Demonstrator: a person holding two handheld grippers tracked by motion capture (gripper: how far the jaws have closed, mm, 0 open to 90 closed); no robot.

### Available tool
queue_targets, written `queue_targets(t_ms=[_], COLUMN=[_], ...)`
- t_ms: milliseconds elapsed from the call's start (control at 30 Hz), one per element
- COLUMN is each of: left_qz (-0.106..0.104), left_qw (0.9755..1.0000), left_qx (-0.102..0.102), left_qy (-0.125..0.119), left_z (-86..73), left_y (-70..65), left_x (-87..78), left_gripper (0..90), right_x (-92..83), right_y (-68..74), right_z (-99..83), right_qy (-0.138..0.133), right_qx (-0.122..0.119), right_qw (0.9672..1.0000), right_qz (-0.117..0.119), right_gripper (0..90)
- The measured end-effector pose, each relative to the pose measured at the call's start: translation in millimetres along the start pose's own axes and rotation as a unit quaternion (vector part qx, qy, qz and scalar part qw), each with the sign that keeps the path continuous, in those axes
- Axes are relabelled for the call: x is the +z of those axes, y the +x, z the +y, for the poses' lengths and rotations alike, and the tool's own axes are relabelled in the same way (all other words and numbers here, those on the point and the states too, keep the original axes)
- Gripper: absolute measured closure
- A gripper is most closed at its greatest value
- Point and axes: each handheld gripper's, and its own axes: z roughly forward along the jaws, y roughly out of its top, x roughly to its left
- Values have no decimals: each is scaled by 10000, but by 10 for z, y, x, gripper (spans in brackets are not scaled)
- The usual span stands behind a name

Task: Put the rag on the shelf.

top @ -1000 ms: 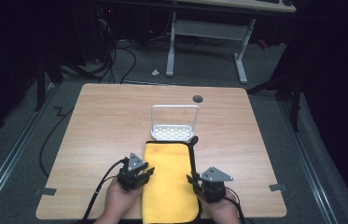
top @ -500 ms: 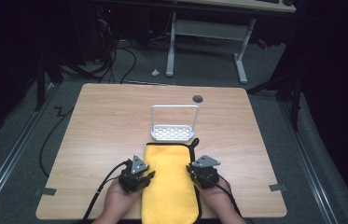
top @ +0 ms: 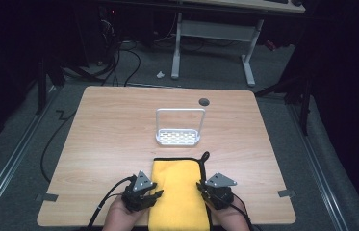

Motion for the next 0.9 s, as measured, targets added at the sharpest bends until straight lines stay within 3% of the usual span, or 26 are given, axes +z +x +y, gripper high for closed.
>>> queue_targets(t_ms=[133,267,333,400,500,567,767,900], left_qz=[123,321,169,2,67,34,5,-17], left_qw=[9995,9971,9951,9915,9878,9852,9833,9849], left_qx=[-206,-565,-898,-1274,-1516,-1692,-1799,-1713], left_qy=[-190,-407,-370,-280,-362,-273,-284,-259], left_z=[66,191,255,315,364,376,379,379], left_y=[112,321,456,559,628,661,702,728], left_x=[-36,-21,64,154,246,310,364,375], left_gripper=[582,529,498,462,453,463,556,643], right_x=[-39,-80,-92,-97,-103,-113,-58,34], right_y=[-18,-76,-99,-121,-124,-128,-163,-255], right_z=[5,-1,-4,-9,-20,-15,-2,81], right_qy=[-169,-261,-293,-303,-328,-361,-280,-232], right_qx=[176,278,280,312,294,265,389,583], right_qw=[9997,9993,9991,9990,9989,9988,9987,9978], right_qz=[55,-17,-75,-69,-126,-177,-196,-192], right_gripper=[743,721,710,707,707,708,681,605])
